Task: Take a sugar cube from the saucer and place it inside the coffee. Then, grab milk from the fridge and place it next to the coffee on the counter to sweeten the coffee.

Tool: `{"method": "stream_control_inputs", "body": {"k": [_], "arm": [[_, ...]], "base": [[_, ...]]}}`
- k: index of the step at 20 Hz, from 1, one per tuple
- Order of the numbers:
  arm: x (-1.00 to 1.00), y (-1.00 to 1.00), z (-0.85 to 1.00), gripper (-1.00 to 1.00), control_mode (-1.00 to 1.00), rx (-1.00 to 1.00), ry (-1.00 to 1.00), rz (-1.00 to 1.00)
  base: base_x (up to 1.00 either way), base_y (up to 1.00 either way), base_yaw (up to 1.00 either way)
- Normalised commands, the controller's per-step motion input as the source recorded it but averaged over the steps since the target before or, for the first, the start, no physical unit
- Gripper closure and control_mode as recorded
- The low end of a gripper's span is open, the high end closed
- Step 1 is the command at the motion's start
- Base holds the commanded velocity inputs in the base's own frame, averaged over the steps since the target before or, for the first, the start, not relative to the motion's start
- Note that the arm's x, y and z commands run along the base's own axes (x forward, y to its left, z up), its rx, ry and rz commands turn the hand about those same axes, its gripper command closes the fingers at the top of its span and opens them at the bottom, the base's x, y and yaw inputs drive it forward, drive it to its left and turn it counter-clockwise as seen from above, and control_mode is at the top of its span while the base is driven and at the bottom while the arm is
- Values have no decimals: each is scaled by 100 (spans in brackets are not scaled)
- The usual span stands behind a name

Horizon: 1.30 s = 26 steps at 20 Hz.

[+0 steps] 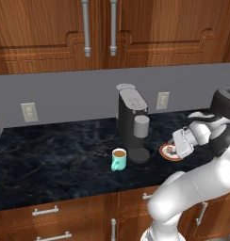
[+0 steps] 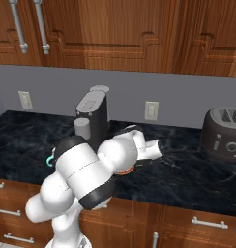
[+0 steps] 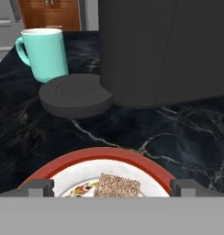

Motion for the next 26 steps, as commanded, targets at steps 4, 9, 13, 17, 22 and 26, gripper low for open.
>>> {"method": "stream_control_inputs", "body": {"k": [4, 9, 13, 17, 22, 26], "arm": [[11, 0, -17, -100, -100, 0, 0, 0], [3, 0, -18, -100, -100, 0, 0, 0], [2, 0, -12, -100, -100, 0, 0, 0], [0, 0, -11, 100, -100, 0, 0, 0], [1, 0, 0, 100, -100, 0, 0, 0], [-1, 0, 0, 100, -100, 0, 0, 0]], "base": [[0, 0, 0], [0, 0, 0], [0, 0, 0], [0, 0, 0], [0, 0, 0], [0, 0, 0]]}}
